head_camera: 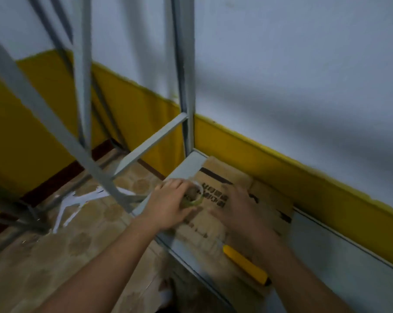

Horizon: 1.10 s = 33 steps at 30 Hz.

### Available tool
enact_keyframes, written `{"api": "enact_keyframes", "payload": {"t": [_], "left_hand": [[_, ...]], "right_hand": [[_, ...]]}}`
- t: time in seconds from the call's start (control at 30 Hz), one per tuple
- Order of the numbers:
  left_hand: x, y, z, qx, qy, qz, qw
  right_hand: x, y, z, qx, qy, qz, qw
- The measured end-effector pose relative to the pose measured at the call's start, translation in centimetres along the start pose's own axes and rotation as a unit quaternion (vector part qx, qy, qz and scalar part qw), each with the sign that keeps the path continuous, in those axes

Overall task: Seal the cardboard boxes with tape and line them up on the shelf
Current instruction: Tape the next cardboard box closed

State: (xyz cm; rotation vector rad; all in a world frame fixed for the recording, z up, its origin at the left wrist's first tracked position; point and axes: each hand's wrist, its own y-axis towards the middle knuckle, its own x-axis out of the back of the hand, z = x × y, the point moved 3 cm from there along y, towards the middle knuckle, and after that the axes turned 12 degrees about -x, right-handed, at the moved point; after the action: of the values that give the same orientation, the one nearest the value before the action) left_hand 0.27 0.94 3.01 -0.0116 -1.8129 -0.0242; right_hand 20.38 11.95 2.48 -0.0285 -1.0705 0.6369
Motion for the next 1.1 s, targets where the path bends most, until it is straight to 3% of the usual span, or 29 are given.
{"api": "enact_keyframes", "payload": {"t": [0.2, 0.33, 0.43, 0.53, 0.63, 0.7, 0.83, 0.93, 1.03, 1.1], "left_hand": [[-3.6, 5.1, 3.9, -0.154, 0.024, 0.096, 0.983], [-5.5, 5.4, 5.5, -0.224, 0.005, 0.105, 0.969], [-6.1, 5.5, 6.2, -0.276, 0.003, 0.065, 0.959], [-6.2, 5.9, 6.3, -0.297, 0.009, 0.038, 0.954], [-5.4, 6.5, 7.2, -0.256, -0.011, -0.003, 0.966], [-4.5, 6.8, 8.8, -0.209, -0.012, -0.039, 0.977], [-4.4, 7.8, 12.1, -0.111, 0.009, -0.047, 0.993], [-6.6, 8.6, 14.3, -0.028, 0.006, 0.008, 1.0], [-8.7, 8.4, 14.7, 0.022, -0.04, 0.063, 0.997], [-9.3, 7.9, 14.0, 0.014, -0.056, 0.075, 0.996]], "right_hand": [[-2.4, -1.3, -5.1, -0.172, 0.054, 0.034, 0.983], [-4.1, -3.6, -7.4, -0.24, -0.027, 0.061, 0.969], [-5.9, -4.9, -9.5, -0.231, -0.053, 0.083, 0.968], [-7.4, -5.7, -11.5, -0.215, 0.001, 0.079, 0.973], [-7.6, -6.7, -12.8, -0.208, 0.053, 0.03, 0.976], [-7.0, -7.6, -14.3, -0.244, 0.114, -0.05, 0.962], [-5.7, -10.3, -19.1, -0.407, 0.183, -0.224, 0.867], [-5.9, -12.3, -22.1, -0.49, 0.207, -0.239, 0.812], [-6.8, -13.1, -22.6, -0.507, 0.21, -0.224, 0.805], [-7.0, -13.0, -22.6, -0.504, 0.2, -0.229, 0.808]]}}
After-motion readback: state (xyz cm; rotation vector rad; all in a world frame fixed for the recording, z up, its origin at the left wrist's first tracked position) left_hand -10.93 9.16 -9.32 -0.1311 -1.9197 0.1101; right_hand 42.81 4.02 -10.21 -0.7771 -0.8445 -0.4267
